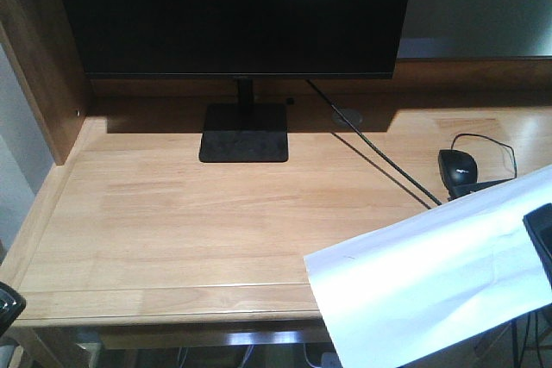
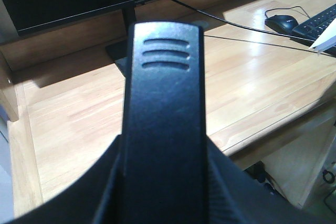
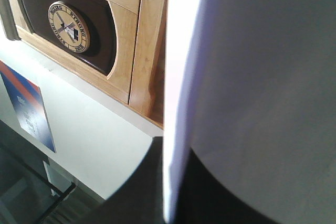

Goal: Grab stapler and paper to desk for stapling

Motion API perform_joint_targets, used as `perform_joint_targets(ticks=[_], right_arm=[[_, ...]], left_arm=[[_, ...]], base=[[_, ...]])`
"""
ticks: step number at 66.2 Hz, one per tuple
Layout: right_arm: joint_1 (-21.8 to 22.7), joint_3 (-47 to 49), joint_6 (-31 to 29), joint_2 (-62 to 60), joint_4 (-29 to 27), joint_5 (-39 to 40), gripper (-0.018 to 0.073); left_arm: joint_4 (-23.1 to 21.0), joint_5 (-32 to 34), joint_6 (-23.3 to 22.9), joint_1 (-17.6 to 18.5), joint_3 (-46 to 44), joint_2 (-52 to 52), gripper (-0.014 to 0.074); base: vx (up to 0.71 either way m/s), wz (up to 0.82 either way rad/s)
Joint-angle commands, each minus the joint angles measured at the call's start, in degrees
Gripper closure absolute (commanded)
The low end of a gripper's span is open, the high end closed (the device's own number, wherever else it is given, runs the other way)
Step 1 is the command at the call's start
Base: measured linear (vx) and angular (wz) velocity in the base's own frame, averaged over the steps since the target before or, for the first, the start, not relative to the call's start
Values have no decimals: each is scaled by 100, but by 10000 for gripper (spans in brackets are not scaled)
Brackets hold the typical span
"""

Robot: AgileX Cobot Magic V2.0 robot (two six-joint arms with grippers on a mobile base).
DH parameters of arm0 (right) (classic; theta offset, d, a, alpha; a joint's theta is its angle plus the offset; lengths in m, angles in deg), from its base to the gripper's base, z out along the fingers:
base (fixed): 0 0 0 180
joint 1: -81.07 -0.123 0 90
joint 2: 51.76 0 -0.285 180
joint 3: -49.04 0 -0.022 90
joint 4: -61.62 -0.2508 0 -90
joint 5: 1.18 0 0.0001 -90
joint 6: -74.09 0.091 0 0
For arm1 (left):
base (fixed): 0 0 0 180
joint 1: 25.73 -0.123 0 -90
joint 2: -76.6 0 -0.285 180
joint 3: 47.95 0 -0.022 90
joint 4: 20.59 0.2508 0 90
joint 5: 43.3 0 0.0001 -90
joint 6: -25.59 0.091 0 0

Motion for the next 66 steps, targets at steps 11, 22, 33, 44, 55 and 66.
perform_joint_targets(ticks=[11,22,33,44,55,66], right_arm=[[4,-21,-40,5,-52,386,564],[4,-21,-40,5,-52,386,564],[4,-21,-40,5,-52,386,564],[4,-21,-40,5,-52,386,564],[4,-21,-40,5,-52,386,564],[4,-21,-40,5,-52,386,564]], left_arm=[[-72,666,-12,15,-163,-62,603],[-72,666,-12,15,-163,-62,603],[-72,666,-12,15,-163,-62,603],[-72,666,-12,15,-163,-62,603],[-72,666,-12,15,-163,-62,603],[-72,666,-12,15,-163,-62,603]], base=[[1,1],[0,0],[-1,0],[0,0],[0,0],[0,0]])
